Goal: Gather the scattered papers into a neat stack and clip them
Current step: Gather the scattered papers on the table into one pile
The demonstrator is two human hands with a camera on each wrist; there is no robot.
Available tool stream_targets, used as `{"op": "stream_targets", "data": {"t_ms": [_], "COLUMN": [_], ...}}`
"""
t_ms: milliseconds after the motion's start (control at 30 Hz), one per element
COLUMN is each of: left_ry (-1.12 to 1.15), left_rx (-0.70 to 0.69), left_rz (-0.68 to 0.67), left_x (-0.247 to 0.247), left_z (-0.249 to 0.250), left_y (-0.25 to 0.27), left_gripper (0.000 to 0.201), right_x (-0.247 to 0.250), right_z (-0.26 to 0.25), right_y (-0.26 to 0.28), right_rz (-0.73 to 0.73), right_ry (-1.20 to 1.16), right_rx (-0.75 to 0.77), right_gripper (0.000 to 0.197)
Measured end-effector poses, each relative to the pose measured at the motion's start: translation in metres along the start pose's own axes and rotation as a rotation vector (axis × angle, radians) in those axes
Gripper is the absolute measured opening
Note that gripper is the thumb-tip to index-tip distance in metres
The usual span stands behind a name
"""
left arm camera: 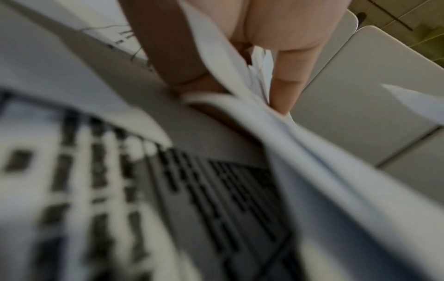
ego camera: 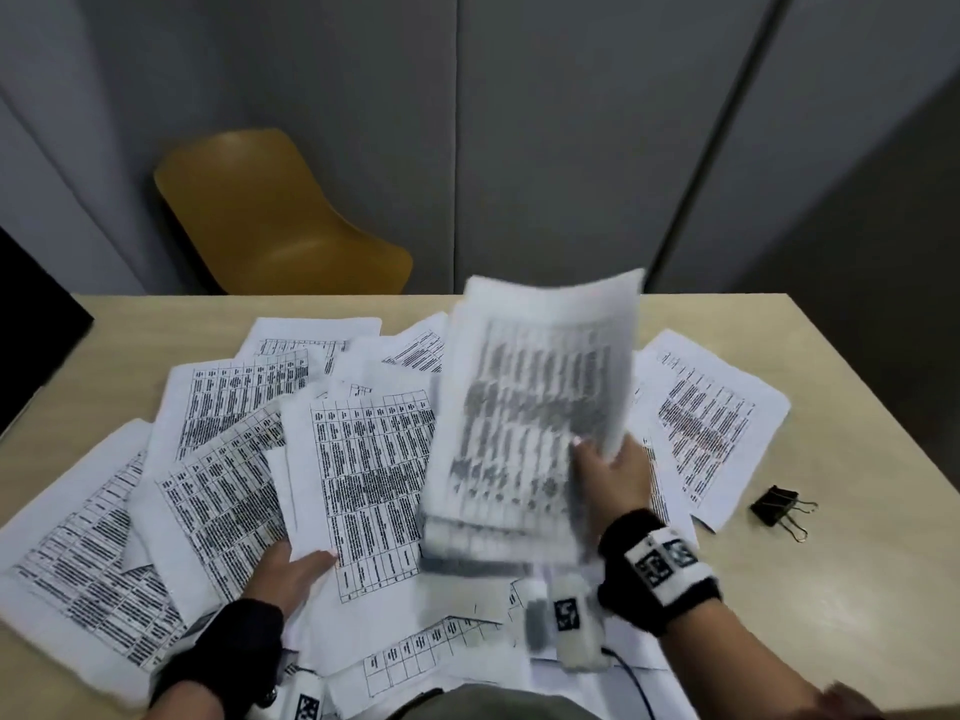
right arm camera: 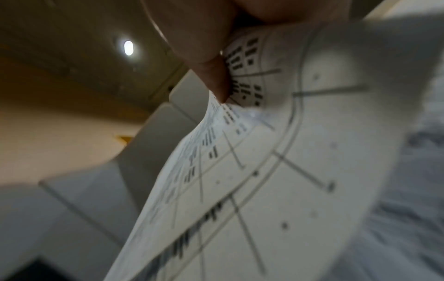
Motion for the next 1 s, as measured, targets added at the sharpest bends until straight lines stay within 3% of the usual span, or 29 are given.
{"op": "stream_targets", "data": {"t_ms": [33, 100, 200, 267, 333, 400, 433, 500, 533, 600, 700, 833, 900, 1000], "left_ry": [-0.010, 0.042, 0.020, -0.025, -0.052, -0.047, -0.031, 0.021, 0.035, 0.055, 0.049, 0.084, 0.093, 0.105], "left_rx": [0.007, -0.004, -0.029, -0.028, -0.037, -0.087, -0.081, -0.025, -0.026, -0.043, -0.057, -0.038, -0.022, -0.004], "left_rz": [0.012, 0.036, 0.008, 0.037, -0.004, -0.042, -0.057, -0.043, -0.062, -0.067, -0.043, -0.061, -0.078, -0.082], "left_x": [0.002, 0.009, -0.003, -0.004, -0.004, -0.003, -0.002, 0.000, 0.000, -0.001, -0.005, -0.011, -0.007, -0.001], "left_z": [-0.002, -0.016, 0.012, 0.013, 0.010, 0.006, 0.007, 0.004, 0.005, 0.005, 0.017, 0.034, 0.021, 0.013], "left_y": [0.000, -0.020, 0.014, 0.018, 0.021, 0.015, 0.015, 0.015, 0.013, 0.014, 0.026, 0.044, 0.028, 0.016], "left_gripper": [0.084, 0.077, 0.096, 0.085, 0.091, 0.110, 0.101, 0.052, 0.040, 0.036, 0.043, 0.044, 0.042, 0.036], "right_x": [-0.017, -0.044, -0.072, -0.078, -0.073, -0.049, -0.034, -0.008, -0.001, 0.005, 0.000, -0.015, -0.020, -0.025], "right_z": [0.009, 0.031, 0.047, 0.047, 0.046, 0.041, 0.038, 0.038, 0.039, 0.039, 0.041, 0.045, 0.043, 0.044], "right_y": [0.009, 0.022, 0.038, 0.038, 0.019, -0.015, -0.032, -0.054, -0.062, -0.075, -0.083, -0.079, -0.071, -0.053], "right_rz": [-0.088, -0.244, -0.553, -0.717, -0.663, -0.362, -0.197, -0.050, -0.050, -0.066, -0.052, -0.147, -0.244, -0.438], "right_ry": [0.066, 0.190, 0.348, 0.543, 0.617, 0.580, 0.592, 0.566, 0.508, 0.391, 0.310, 0.295, 0.393, 0.482], "right_rx": [-0.024, -0.074, -0.104, -0.022, 0.025, -0.047, -0.098, -0.279, -0.374, -0.481, -0.468, -0.371, -0.257, -0.127], "right_gripper": [0.013, 0.016, 0.017, 0.017, 0.028, 0.045, 0.054, 0.072, 0.080, 0.089, 0.088, 0.059, 0.031, 0.016]}}
Point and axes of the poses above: each hand's wrist, its own y-axis away from the middle knuckle, its own x-axis out of the back of the hand, z = x × y, the point moved 6 cm from there along -y, towards the middle knuckle, and after that the axes turned 11 degrees about y, right-handed, at the moved point
